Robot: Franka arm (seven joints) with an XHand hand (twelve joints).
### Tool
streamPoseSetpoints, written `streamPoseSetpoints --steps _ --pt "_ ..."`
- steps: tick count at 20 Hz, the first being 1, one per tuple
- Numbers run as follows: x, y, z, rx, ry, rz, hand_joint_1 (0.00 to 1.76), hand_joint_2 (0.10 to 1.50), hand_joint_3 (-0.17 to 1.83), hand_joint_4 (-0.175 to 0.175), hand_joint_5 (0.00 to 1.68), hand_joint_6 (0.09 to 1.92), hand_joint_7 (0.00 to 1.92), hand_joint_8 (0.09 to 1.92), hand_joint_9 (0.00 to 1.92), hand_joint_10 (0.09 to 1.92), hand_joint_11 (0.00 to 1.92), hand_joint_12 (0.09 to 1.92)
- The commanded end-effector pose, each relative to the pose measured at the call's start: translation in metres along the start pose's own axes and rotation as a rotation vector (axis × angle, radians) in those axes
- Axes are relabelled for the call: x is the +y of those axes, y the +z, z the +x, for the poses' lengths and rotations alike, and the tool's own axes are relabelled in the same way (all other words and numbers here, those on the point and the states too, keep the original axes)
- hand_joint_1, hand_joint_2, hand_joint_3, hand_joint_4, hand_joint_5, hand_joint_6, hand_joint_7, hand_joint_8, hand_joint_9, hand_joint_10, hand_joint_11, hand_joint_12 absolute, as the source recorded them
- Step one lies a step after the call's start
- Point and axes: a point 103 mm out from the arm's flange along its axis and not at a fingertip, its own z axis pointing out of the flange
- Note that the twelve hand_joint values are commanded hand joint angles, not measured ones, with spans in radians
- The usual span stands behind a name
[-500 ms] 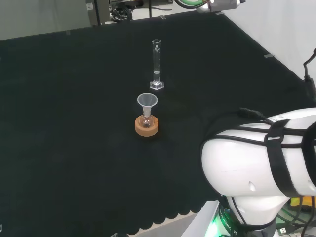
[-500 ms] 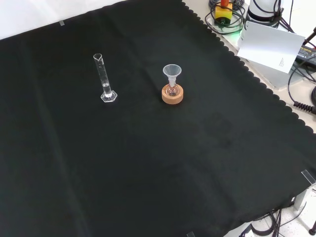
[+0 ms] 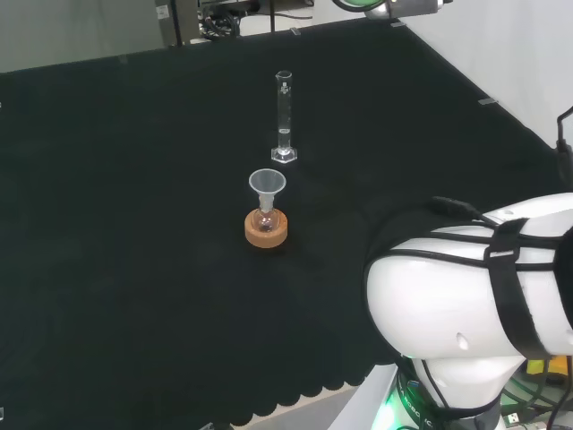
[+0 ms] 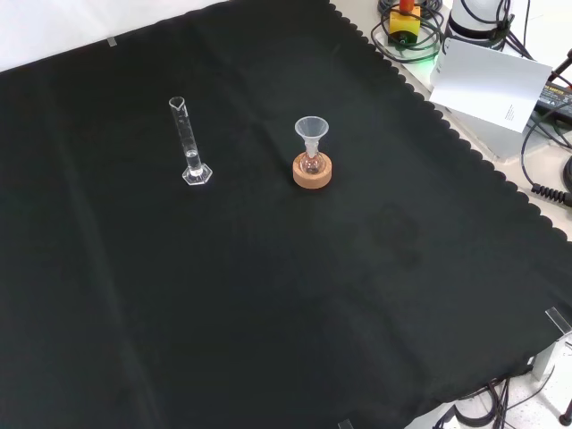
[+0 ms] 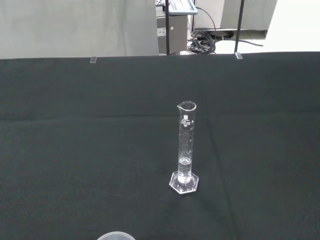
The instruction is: Pick up the graduated cylinder.
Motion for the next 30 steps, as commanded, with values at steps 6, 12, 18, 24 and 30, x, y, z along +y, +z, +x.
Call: streamPoseSetpoints --steps 6,12,18,24,30 --pt "0.025 0.038 -0.005 -0.016 0.068 0.057 0.07 1.37 0.03 -0.016 0.17 0.09 0.00 0.28 0.37 0.09 0.03 1.38" --pt "0.061 0.083 -0.032 0.001 0.107 0.079 0.09 1.36 0.03 -0.018 0.17 0.09 0.00 0.29 0.37 0.09 0.04 1.39" --pt "0.124 0.113 -0.054 0.072 0.117 0.069 0.14 1.35 0.02 -0.027 0.18 0.09 0.00 0.36 0.37 0.09 0.05 1.38" --pt "0.184 0.150 -0.084 0.166 0.073 0.072 0.21 1.32 0.01 -0.042 0.19 0.09 0.00 0.50 0.20 0.62 0.06 1.39" --pt "0.210 0.192 -0.084 0.141 0.097 0.104 0.24 1.30 0.00 -0.048 0.20 0.09 0.01 0.55 0.20 0.70 0.07 1.40"
